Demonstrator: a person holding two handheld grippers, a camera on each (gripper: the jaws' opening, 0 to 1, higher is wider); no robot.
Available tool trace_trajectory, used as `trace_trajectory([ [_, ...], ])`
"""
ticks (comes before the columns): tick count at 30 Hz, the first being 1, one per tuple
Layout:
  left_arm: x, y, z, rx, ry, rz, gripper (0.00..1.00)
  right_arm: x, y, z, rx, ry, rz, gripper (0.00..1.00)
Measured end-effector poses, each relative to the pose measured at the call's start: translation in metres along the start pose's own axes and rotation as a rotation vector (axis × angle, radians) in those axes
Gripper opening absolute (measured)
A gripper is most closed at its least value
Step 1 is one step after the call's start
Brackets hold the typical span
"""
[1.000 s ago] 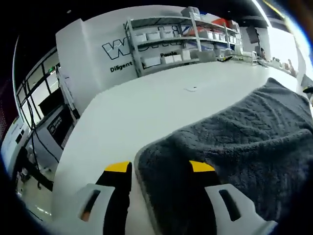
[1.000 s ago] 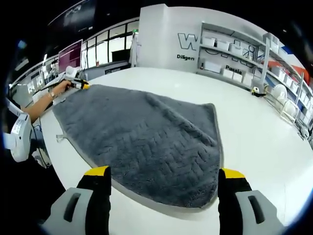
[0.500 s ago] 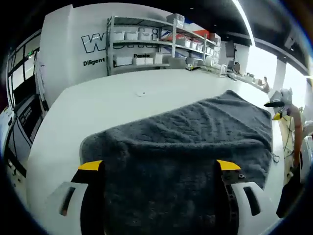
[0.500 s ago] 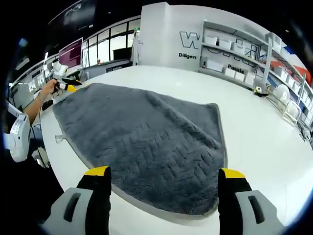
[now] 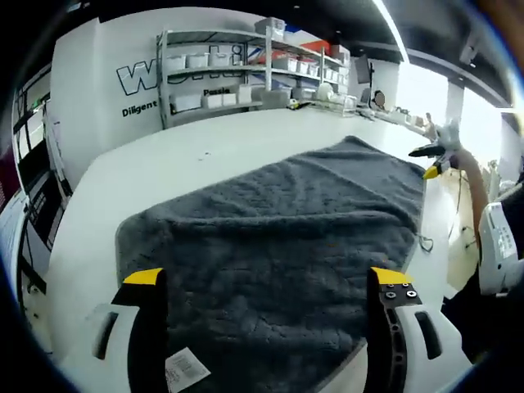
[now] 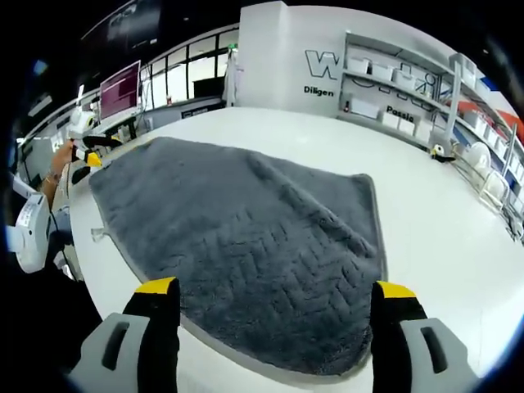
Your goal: Open the folded towel by lifting each exposed corner and separating the folded layers until the towel lies flat within the target outline without major curled edges
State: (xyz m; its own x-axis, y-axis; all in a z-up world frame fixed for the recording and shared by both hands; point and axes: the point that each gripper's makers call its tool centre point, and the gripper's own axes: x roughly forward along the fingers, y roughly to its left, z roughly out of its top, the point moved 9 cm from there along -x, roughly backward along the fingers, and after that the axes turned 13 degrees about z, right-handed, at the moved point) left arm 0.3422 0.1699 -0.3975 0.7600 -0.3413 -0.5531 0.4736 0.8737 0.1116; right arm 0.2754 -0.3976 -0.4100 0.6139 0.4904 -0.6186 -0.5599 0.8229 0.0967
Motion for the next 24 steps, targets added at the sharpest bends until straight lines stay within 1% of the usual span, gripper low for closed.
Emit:
trace_trajectory([
  [6, -0.011, -0.007, -0.007, 0.005, -0.004, 0.004, 0.99, 0.003, -0.003, 0.015, -0.023, -0.011, 0.019, 0.99],
  [11, -0.019, -0.015, -0.011, -0.006, -0.004, -0.020, 0.99, 0.008, -0.016, 0.034, -0.042, -0.034, 0.013, 0.99],
  [12, -0.021, -0.015, -0.012, -0.007, -0.005, -0.018, 0.99, 0.009, -0.019, 0.038, -0.050, -0.036, 0.011, 0.98],
  [14, -0.024, -0.015, -0.012, -0.003, -0.010, -0.010, 0.99, 0.009, -0.026, 0.045, -0.056, -0.047, 0.004, 0.93],
  [15, -0.026, -0.015, -0.012, -0.003, -0.011, -0.007, 0.99, 0.009, -0.031, 0.050, -0.058, -0.062, -0.003, 0.90],
  [17, -0.029, -0.015, -0.012, -0.008, -0.019, -0.006, 0.99, 0.010, -0.041, 0.061, -0.056, -0.113, -0.006, 0.86],
  [18, -0.030, -0.015, -0.013, -0.010, -0.022, -0.008, 0.99, 0.011, -0.046, 0.065, -0.047, -0.141, -0.004, 0.82],
  [19, -0.031, -0.016, -0.014, -0.015, -0.024, -0.009, 0.99, 0.012, -0.049, 0.069, -0.034, -0.150, -0.005, 0.79],
  [23, -0.032, -0.014, -0.018, -0.022, -0.016, -0.002, 0.99, 0.020, -0.062, 0.080, -0.046, -0.173, -0.023, 0.66],
  [24, -0.032, -0.013, -0.019, -0.026, -0.015, 0.001, 0.99, 0.023, -0.065, 0.083, -0.055, -0.183, -0.023, 0.61],
])
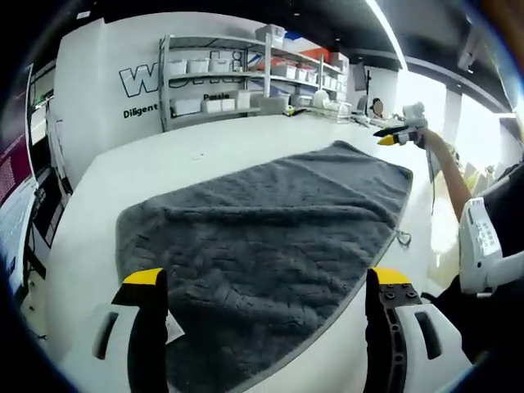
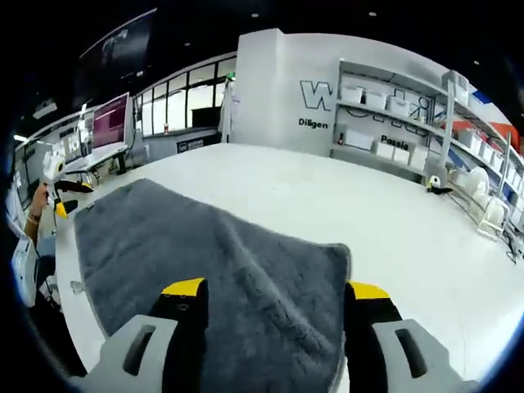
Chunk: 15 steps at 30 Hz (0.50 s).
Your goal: Open the folded towel by lifting each exposed corner and separating the folded layers until the towel lies flat within the target outline without major curled edges
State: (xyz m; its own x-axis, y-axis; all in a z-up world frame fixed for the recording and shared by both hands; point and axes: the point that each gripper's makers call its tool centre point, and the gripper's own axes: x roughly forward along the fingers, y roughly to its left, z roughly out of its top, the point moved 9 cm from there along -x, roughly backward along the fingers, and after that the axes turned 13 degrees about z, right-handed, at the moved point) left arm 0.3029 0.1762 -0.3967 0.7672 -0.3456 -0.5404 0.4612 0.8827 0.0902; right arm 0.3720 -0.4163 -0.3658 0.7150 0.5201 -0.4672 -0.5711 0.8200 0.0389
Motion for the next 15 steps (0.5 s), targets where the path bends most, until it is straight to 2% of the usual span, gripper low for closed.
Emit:
trace_trajectory([
  [5, -0.001, 0.004, -0.003, -0.016, -0.001, 0.011, 0.99, 0.022, -0.021, 0.007, 0.008, -0.030, -0.026, 0.32],
  [10, -0.001, 0.008, -0.007, -0.025, 0.006, 0.025, 0.99, 0.048, -0.047, 0.009, 0.026, 0.000, -0.078, 0.29],
  [15, -0.002, 0.010, -0.010, -0.037, 0.010, 0.032, 0.99, 0.075, -0.060, 0.005, 0.065, 0.036, -0.064, 0.25],
])
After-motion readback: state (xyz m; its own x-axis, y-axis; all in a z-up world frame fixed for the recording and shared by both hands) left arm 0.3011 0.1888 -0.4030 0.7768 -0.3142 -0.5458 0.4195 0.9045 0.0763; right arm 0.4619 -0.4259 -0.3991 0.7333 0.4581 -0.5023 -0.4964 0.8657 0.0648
